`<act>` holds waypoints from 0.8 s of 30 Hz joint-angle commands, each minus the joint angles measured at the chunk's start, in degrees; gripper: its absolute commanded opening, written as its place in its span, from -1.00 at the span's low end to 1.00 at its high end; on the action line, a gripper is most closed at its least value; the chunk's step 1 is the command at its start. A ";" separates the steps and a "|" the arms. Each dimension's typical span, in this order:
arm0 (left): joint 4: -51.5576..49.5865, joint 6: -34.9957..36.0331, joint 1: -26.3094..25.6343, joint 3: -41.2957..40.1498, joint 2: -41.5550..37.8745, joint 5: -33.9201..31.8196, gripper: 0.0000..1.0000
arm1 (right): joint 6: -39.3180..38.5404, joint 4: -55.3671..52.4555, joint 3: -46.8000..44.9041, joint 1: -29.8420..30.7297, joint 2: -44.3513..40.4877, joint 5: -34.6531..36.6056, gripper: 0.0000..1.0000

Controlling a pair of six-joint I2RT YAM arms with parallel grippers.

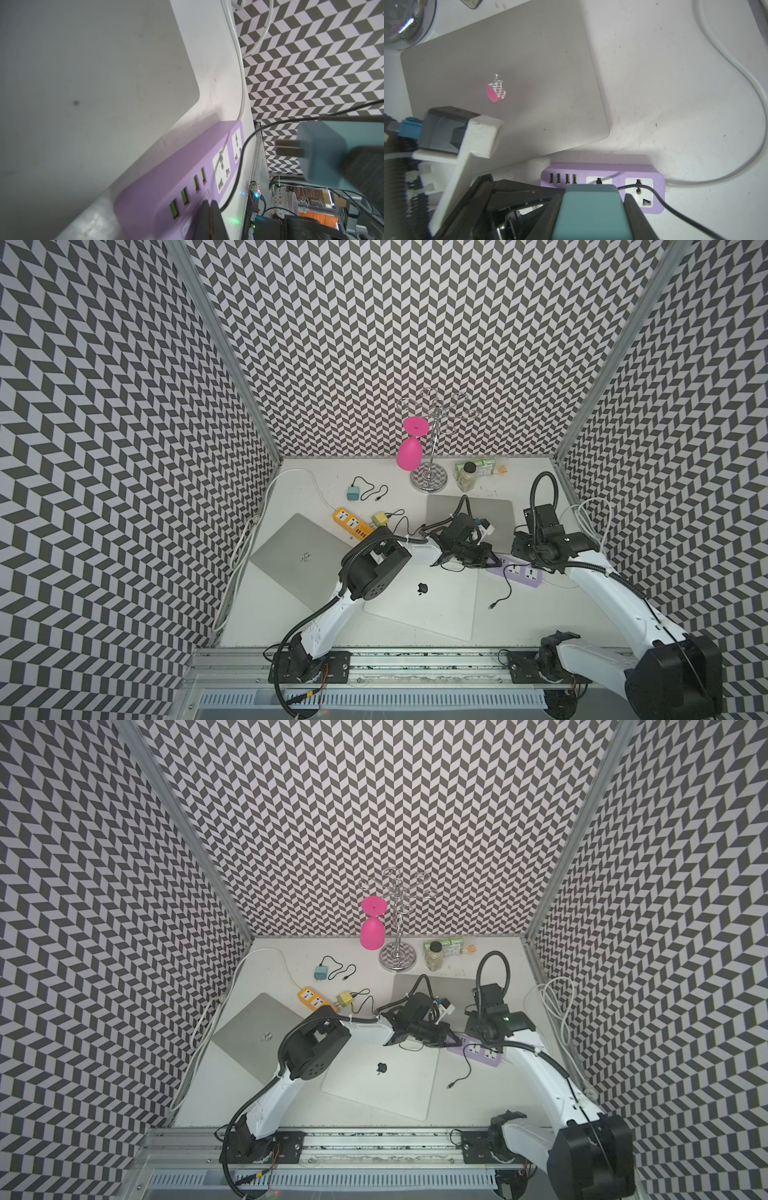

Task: Unplug the laptop charger
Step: Place the plug at the center of the board.

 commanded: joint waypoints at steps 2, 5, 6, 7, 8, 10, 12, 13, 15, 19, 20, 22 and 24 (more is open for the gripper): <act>-2.31 -1.56 2.05 -1.17 -5.02 -0.90 -1.00 | -0.04 0.52 3.36 -0.35 -1.81 4.86 -0.45; -2.29 -1.53 3.12 -2.63 -7.38 -0.90 -1.00 | -1.01 1.59 4.22 -1.05 -2.33 7.20 -0.44; -2.29 -1.48 3.44 -3.20 -8.00 -0.90 -1.00 | -1.57 1.75 4.58 -1.71 -2.12 7.36 -0.44; -2.12 -1.49 3.85 -4.07 -8.68 -0.94 -1.00 | -2.14 1.77 5.11 -2.64 -1.55 7.51 -0.44; -1.96 -1.45 4.18 -4.80 -9.28 -0.92 -1.00 | -2.70 1.90 5.61 -3.61 -0.92 7.62 -0.43; -1.94 -1.19 4.60 -6.15 -10.34 -0.81 -1.00 | -4.20 2.36 6.43 -5.71 0.50 7.26 -0.43; -2.02 -0.73 5.08 -7.28 -11.24 -0.73 -1.00 | -5.70 2.86 7.41 -8.00 2.45 6.32 -0.42; -2.01 -0.50 5.26 -7.86 -11.68 -0.68 -1.00 | -6.54 3.07 7.98 -9.21 3.53 6.01 -0.42; -1.45 -0.53 5.63 -8.85 -12.58 -0.60 -1.00 | -8.11 2.73 9.67 -10.97 6.61 5.37 -0.42; -1.19 -0.18 6.01 -9.89 -14.38 -0.33 -1.00 | -10.71 -0.14 14.25 -13.58 12.90 3.33 -0.42; -1.06 -0.10 6.05 -10.28 -14.89 -0.26 -1.00 | -10.97 -0.71 15.02 -14.37 14.15 2.35 -0.42; -0.97 0.08 6.10 -10.92 -15.80 -0.09 -1.00 | -11.29 -1.75 17.09 -15.58 17.31 -0.29 -0.41; -0.50 0.04 6.10 -11.83 -16.43 0.15 -1.00 | -12.22 -3.70 19.20 -16.22 21.02 -1.67 -0.41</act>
